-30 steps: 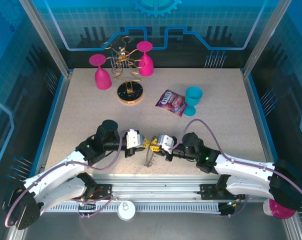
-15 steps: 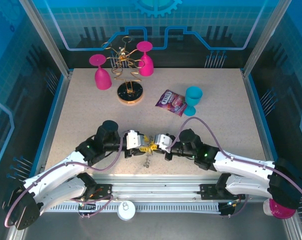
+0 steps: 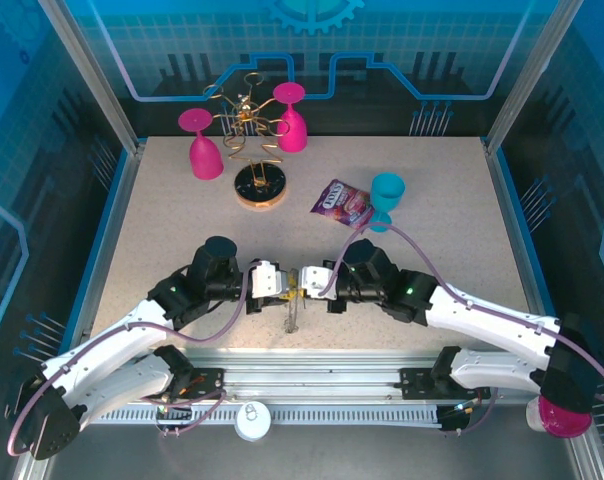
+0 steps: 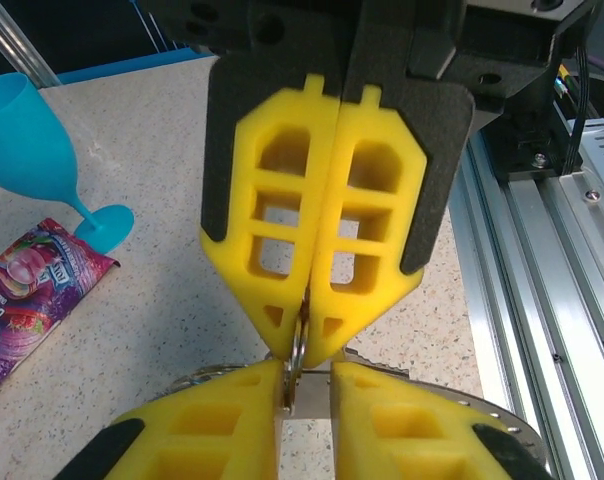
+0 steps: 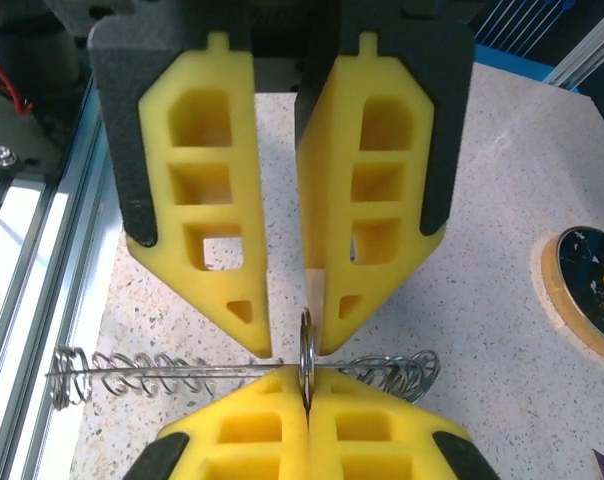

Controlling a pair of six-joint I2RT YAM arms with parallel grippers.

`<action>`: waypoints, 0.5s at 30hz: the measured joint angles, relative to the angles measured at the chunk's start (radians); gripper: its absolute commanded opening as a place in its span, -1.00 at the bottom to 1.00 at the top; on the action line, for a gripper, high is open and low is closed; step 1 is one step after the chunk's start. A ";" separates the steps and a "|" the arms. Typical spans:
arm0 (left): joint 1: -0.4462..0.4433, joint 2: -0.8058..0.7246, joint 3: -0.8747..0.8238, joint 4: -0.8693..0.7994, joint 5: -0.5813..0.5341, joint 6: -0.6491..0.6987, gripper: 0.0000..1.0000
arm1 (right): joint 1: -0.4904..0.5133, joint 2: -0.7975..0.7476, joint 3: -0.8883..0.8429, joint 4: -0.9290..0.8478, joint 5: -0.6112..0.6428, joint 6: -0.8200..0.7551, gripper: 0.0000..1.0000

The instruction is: Put the keys on the keyring

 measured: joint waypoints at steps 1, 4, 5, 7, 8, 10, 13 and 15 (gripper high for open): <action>0.000 0.000 0.000 0.000 0.002 -0.003 -0.75 | 0.002 0.008 0.008 -0.012 0.000 -0.009 -1.00; 0.000 0.000 0.000 -0.005 0.009 -0.005 -0.87 | 0.010 0.028 0.029 -0.039 0.004 -0.027 -1.00; 0.000 0.000 0.000 -0.007 0.011 -0.004 -0.92 | 0.011 0.031 0.033 -0.044 0.005 -0.031 -1.00; 0.000 0.000 0.000 -0.009 0.011 -0.003 -1.00 | 0.013 0.032 0.036 -0.049 0.006 -0.035 -1.00; 0.000 0.000 0.000 -0.008 0.012 -0.005 -1.00 | 0.013 0.032 0.036 -0.050 0.007 -0.035 -0.98; 0.000 0.000 0.000 -0.008 0.011 -0.005 -1.00 | 0.013 0.031 0.035 -0.044 0.008 -0.027 -0.85; 0.000 0.000 -0.002 0.013 0.016 -0.007 -1.00 | -0.005 -0.005 -0.013 0.018 -0.005 0.027 -0.46; 0.000 -0.001 -0.023 0.056 0.019 -0.016 -1.00 | -0.036 -0.063 -0.085 0.107 -0.026 0.074 -0.35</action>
